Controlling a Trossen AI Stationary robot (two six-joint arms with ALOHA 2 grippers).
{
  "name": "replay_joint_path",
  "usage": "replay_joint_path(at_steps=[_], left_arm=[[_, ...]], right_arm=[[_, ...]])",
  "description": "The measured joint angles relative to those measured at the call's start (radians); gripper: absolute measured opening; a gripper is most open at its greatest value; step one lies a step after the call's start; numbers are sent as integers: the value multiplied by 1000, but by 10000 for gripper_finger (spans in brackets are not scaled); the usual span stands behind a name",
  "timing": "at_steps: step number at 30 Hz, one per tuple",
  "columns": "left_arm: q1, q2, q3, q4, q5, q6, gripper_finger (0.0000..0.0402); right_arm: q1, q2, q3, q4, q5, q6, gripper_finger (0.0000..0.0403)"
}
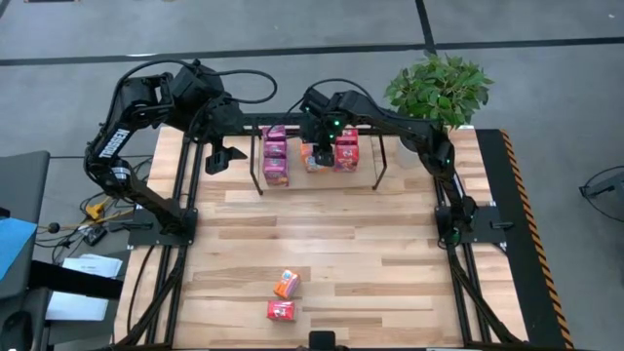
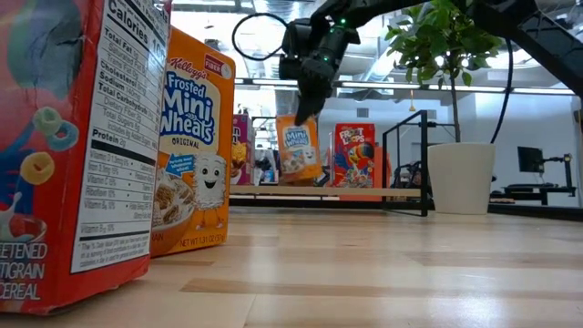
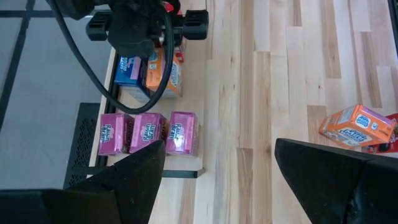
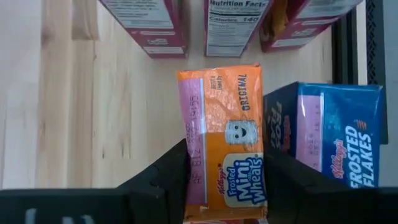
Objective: Stack cereal on shelf
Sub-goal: Put the top orange cereal box on the shelf
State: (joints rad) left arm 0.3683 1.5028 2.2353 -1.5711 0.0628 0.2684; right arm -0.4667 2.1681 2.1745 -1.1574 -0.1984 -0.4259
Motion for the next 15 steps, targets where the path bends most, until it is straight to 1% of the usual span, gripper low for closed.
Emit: replay_joint_path(at_steps=[6, 9, 15], left_arm=[[0, 0, 0, 0, -1, 0, 297], [0, 0, 0, 0, -1, -1, 297], [0, 0, 0, 0, -4, -2, 297]], right_arm=[[0, -1, -8, 55, 18, 8, 172], [2, -1, -8, 34, 17, 11, 171], [16, -12, -8, -17, 20, 36, 183]])
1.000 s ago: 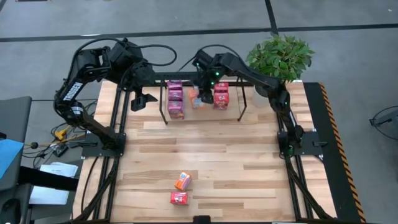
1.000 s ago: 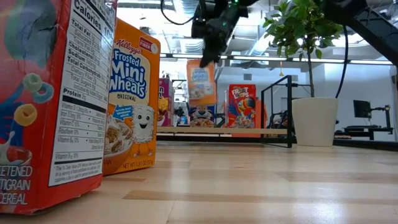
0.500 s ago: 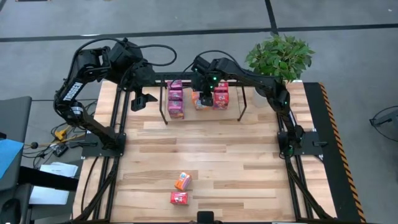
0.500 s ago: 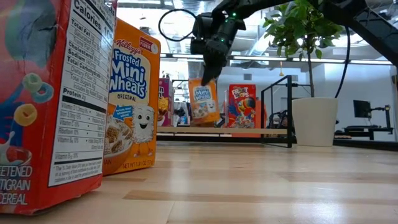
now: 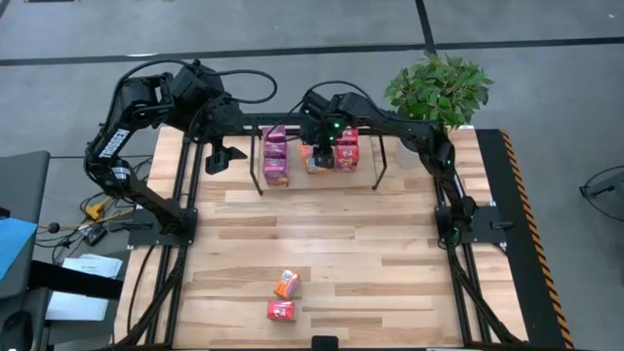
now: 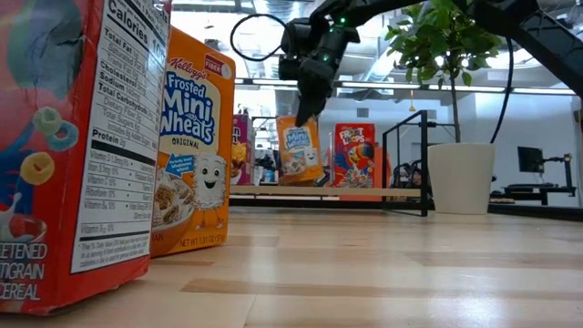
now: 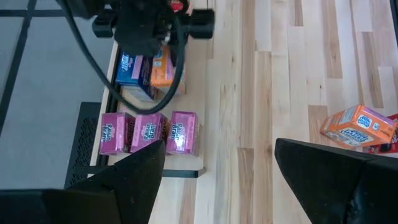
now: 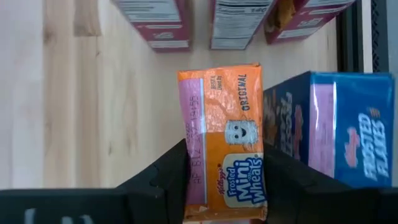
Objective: Stack cereal on shelf
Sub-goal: Put the top orange cereal box on the shelf
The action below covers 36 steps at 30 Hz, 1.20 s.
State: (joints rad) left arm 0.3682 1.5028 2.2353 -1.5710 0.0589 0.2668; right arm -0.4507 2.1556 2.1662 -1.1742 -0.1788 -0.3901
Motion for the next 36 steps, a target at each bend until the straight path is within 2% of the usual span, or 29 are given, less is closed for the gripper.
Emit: replay_joint_path(at_steps=[4, 8, 12, 16, 19, 22, 25, 36], left_arm=[[0, 0, 0, 0, 0, 1, 297], [0, 0, 0, 0, 0, 8, 297], [0, 0, 0, 0, 0, 8, 297], [0, 0, 0, 0, -2, 1, 297], [0, 0, 0, 0, -3, -7, 297], [0, 0, 0, 0, -7, 4, 297], [0, 3, 0, 10, -16, 8, 297], [0, 5, 0, 27, -19, 1, 297]], right_arm=[[1, -54, 0, -60, -2, 0, 179], [9, -122, 0, -26, -10, 1, 171], [30, -179, -9, -9, -85, 47, 174], [63, -247, -160, 127, -71, 69, 183], [81, -301, -313, 215, 10, 65, 183], [85, -340, -440, 340, 49, 48, 178], [83, -355, -490, 425, 69, 39, 174], [35, -309, -502, 480, 46, 13, 191]])
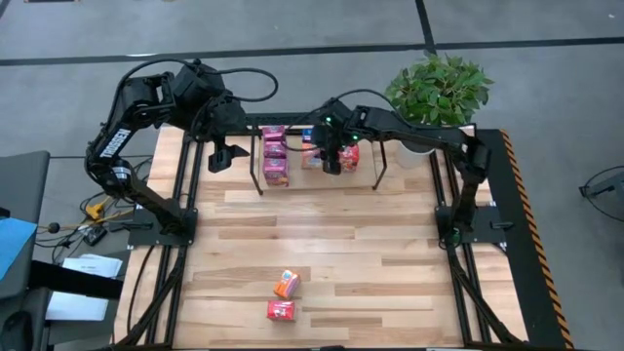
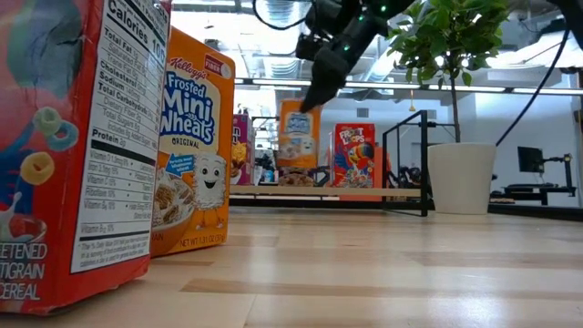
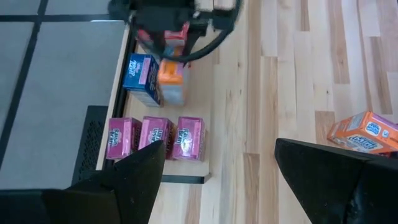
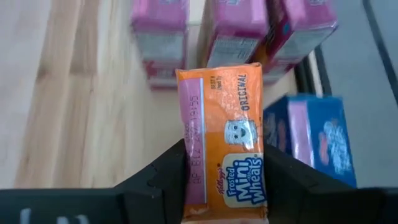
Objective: Stack cereal on shelf
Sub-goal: Put the top orange cereal box on the shelf
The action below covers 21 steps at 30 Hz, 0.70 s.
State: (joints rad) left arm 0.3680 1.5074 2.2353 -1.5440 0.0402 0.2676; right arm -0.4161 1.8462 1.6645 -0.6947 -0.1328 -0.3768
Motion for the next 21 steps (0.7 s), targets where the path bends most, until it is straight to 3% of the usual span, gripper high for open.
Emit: replay_joint_path(at_steps=[21], left_arm=[[0, 0, 0, -10, -3, 8, 297]], right_arm=[[-12, 67, -1, -22, -5, -24, 196]])
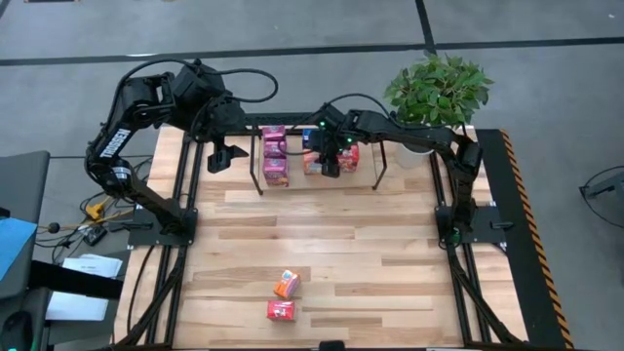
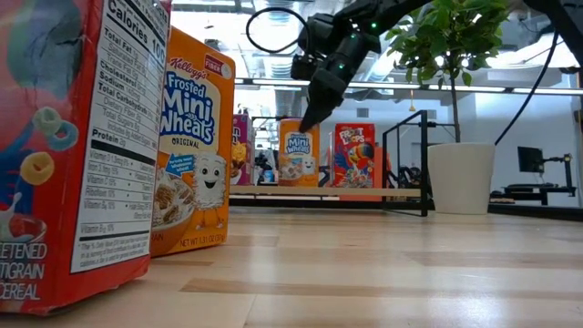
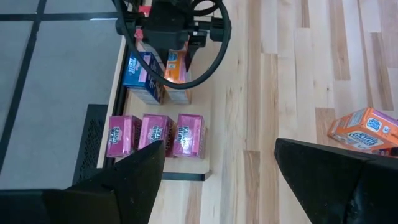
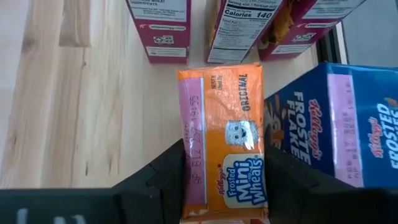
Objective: Stack cereal on shelf
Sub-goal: Put the top orange cereal box on the shelf
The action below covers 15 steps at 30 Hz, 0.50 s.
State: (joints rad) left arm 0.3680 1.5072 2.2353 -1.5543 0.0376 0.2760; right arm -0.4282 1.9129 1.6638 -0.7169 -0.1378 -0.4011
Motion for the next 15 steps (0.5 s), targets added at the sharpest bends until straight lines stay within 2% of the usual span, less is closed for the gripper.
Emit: replay_joint_path(at_steps=[8, 15], left_arm=[[0, 0, 0, 0, 0, -1, 297], [0, 0, 0, 0, 0, -1, 297]], right_arm=[[-6, 0, 0, -3, 6, -15, 197], [-6, 0, 0, -1, 9, -19, 223]])
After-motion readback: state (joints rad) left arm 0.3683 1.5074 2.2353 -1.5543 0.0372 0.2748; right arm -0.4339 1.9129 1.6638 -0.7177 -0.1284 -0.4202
